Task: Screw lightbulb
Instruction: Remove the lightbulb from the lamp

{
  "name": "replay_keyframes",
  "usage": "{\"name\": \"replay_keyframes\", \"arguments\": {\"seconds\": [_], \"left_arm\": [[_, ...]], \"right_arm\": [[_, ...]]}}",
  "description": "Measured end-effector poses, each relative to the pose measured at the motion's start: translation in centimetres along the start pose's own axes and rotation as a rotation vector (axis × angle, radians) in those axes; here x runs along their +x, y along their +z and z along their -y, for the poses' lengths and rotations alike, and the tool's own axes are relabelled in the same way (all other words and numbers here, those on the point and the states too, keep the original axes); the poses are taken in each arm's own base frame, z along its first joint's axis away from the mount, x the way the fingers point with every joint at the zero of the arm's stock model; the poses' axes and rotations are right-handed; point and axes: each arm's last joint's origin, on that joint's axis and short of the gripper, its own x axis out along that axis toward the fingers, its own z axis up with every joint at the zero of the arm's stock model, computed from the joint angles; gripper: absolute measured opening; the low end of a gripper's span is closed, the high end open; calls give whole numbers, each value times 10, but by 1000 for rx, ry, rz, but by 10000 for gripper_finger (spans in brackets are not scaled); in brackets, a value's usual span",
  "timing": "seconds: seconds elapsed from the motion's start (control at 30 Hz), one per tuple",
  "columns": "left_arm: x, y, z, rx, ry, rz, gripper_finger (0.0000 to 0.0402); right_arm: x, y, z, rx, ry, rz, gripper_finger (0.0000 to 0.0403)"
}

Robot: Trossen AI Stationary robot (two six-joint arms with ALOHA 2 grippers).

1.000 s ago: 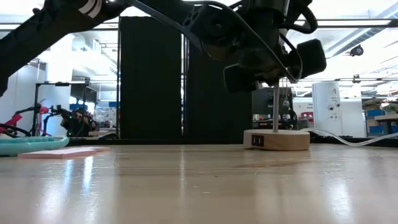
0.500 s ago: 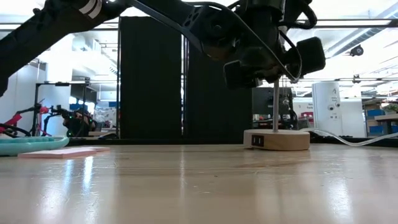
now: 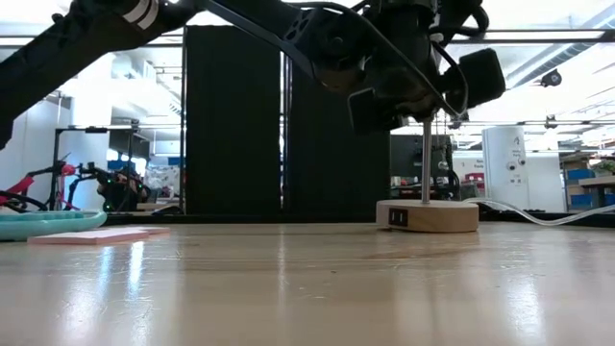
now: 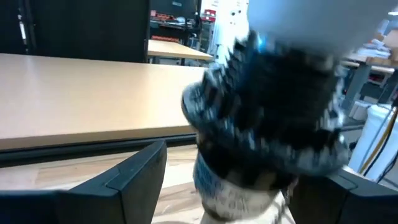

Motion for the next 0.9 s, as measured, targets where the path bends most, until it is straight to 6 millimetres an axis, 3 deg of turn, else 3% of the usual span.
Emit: {"name": "replay_keyframes", "arguments": {"seconds": [0.2, 0.43, 0.7, 0.9], "left_arm": [[4, 5, 0, -23, 10, 8, 260], [4, 2, 0, -15, -13, -3, 156], [5, 9, 1, 45, -61, -12, 155], [4, 16, 5, 94, -192, -41, 155]], "right_arm": [[0, 0, 0, -10, -1, 1, 254], [0, 1, 1, -25, -7, 7, 250], [-1, 0, -1, -27, 2, 1, 246], [-9, -7, -9, -103, 13, -3, 252]]}}
